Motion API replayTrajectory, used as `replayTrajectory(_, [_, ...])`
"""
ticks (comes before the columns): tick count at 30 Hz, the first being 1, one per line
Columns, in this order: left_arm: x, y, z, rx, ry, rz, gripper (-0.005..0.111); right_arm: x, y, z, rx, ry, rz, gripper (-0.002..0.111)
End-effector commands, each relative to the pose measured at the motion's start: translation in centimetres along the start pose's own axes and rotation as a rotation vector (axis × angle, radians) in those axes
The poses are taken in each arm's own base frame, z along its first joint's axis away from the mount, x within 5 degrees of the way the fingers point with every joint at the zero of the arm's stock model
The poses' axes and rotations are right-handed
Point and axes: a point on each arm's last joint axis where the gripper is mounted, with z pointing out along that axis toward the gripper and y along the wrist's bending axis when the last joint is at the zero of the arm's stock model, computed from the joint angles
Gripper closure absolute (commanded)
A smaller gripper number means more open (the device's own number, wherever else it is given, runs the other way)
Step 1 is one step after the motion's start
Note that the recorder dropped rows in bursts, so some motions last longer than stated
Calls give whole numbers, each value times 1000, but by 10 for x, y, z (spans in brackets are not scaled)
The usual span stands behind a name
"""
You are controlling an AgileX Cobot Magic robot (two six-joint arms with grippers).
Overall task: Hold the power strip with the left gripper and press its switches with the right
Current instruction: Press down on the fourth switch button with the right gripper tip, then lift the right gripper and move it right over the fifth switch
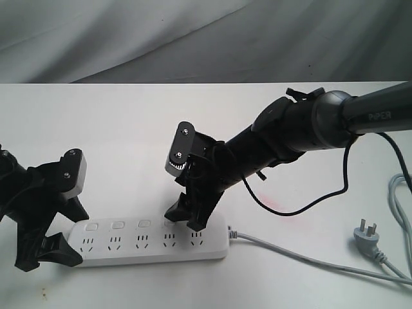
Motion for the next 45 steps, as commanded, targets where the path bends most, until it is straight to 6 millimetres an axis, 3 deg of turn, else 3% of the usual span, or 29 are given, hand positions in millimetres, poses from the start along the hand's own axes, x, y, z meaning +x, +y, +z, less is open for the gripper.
replayTrajectory(1, [-2, 0, 0, 0, -8, -7, 67, 4, -2, 2, 6, 25, -33, 40])
replayTrajectory(12, [-2, 0, 0, 0, -8, -7, 67, 22, 1, 22, -46, 62, 10, 40])
replayTrajectory(38, [-2, 0, 0, 0, -8, -7, 67, 16, 8, 28, -41, 75, -21, 40])
replayTrajectory(40, [-2, 0, 0, 0, -8, -7, 67, 7, 9, 20, -51, 40, -19, 40])
replayTrajectory(42, [-2, 0, 0, 0, -8, -7, 67, -11, 8, 0, -11, -4, -53, 40])
replayTrajectory(45, [-2, 0, 0, 0, -8, -7, 67, -36, 1, -47, 83, -81, -103, 40])
